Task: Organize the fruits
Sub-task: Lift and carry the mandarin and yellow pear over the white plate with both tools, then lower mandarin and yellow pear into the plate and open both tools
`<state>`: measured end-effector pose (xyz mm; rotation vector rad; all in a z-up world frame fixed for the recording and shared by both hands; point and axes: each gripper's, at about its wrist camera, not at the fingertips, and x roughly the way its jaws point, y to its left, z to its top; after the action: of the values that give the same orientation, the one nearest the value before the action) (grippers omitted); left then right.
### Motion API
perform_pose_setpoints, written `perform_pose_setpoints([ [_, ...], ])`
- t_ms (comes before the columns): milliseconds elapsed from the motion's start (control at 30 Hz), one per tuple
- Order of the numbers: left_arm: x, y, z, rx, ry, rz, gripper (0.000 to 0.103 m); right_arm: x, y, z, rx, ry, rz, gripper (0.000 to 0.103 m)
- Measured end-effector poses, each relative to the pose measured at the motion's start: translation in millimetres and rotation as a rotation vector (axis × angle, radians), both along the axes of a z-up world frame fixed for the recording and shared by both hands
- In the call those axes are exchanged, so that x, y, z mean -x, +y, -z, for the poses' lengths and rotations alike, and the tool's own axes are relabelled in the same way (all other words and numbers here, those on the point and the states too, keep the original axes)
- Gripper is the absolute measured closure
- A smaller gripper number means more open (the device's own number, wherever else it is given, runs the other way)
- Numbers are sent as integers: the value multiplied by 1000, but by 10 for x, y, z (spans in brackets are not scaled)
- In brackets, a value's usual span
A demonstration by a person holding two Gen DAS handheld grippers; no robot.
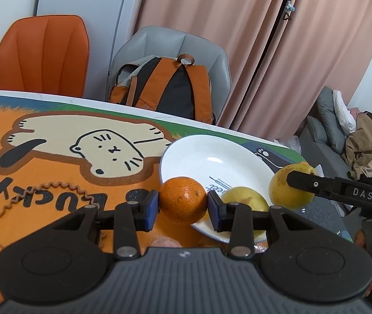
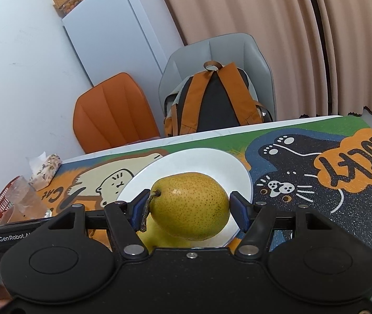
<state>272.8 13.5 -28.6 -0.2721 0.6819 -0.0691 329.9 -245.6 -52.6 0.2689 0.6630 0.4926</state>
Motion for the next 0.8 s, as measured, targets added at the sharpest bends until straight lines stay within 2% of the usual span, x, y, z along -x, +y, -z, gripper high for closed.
perform_pose_setpoints([
  [400, -378, -47, 46, -18, 13, 30, 65, -229, 54, 223, 15, 73, -18, 42],
  [800, -738, -111, 162, -19, 32, 59, 65, -243, 51, 208, 13, 84, -35, 41],
])
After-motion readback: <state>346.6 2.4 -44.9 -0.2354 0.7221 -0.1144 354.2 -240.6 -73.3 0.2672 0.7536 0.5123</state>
